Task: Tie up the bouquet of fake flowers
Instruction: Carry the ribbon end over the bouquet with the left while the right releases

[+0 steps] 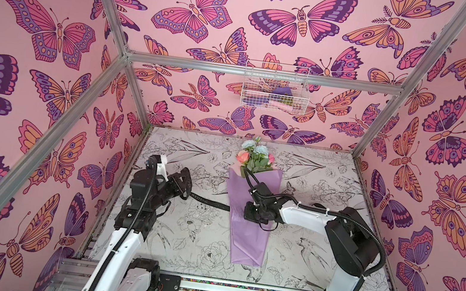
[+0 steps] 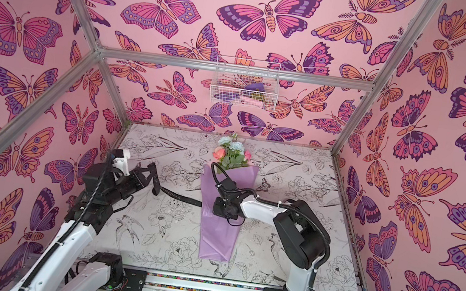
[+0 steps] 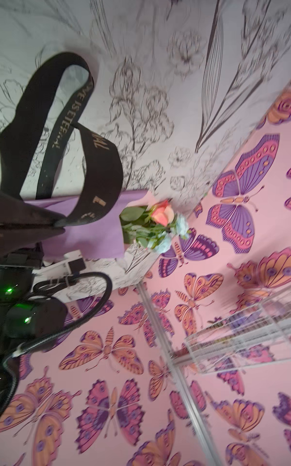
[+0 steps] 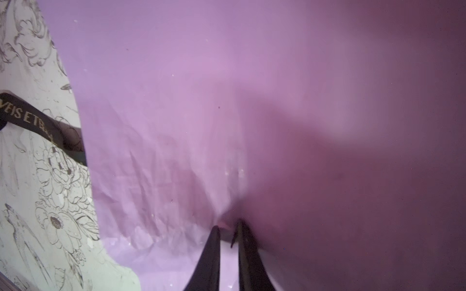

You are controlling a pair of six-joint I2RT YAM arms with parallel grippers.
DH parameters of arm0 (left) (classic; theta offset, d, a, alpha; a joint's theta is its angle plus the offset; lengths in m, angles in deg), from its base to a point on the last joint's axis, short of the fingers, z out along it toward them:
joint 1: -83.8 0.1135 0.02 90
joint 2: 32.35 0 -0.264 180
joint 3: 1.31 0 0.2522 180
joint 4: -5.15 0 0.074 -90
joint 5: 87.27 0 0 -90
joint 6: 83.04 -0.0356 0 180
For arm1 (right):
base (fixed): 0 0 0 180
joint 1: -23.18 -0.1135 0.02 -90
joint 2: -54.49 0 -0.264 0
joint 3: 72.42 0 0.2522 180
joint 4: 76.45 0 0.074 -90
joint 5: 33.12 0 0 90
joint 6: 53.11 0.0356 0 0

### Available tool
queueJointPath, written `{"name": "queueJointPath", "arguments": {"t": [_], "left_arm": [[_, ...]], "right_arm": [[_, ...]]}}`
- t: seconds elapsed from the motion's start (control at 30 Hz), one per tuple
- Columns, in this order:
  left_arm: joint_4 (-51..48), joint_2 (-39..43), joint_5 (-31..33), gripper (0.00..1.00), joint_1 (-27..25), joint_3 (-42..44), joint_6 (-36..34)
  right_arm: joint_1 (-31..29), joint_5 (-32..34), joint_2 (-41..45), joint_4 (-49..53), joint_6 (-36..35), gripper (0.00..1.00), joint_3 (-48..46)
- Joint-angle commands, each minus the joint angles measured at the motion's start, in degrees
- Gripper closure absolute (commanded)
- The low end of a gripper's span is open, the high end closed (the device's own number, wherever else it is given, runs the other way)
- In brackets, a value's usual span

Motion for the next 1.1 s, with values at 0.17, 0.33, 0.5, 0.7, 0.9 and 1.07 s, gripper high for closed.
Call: {"name": "queueJointPath", "arguments": {"t": [0.17,0.33,0.5,0.7,0.9,1.07], "left_arm": [[3.55,-3.52,-0.3,1.0,-16.74,-5.25,-5.24],[7.22,-8.41,4.05,1.0,-26.12,-7.24,-4.96],[9.27,-15.67,5.46,1.0,-31.47,-10.79,-5.69],[9.33,-21.83,6.27,1.0,-33.54,-14.78,-7.85],[9.29,-25.0,7.09,1.0,-33.54,-17.79,-10.45],[8.94,-28.2,6.98,1.0,-33.55,-20.42,-11.59]], "right_arm": [[-0.49,1.54,5.67,8.83,-1.31,0.8,2.14],[0.42,1.88,9.01,10.42,-1.79,0.78,2.52],[3.25,4.38,16.95,14.62,-2.57,0.78,0.02],[13.65,11.63,33.47,28.03,-4.2,0.74,-6.16],[36.02,12.08,50.15,35.66,-9.71,0.61,-14.55],[54.05,6.58,53.23,36.87,-15.07,0.41,-17.1]]}}
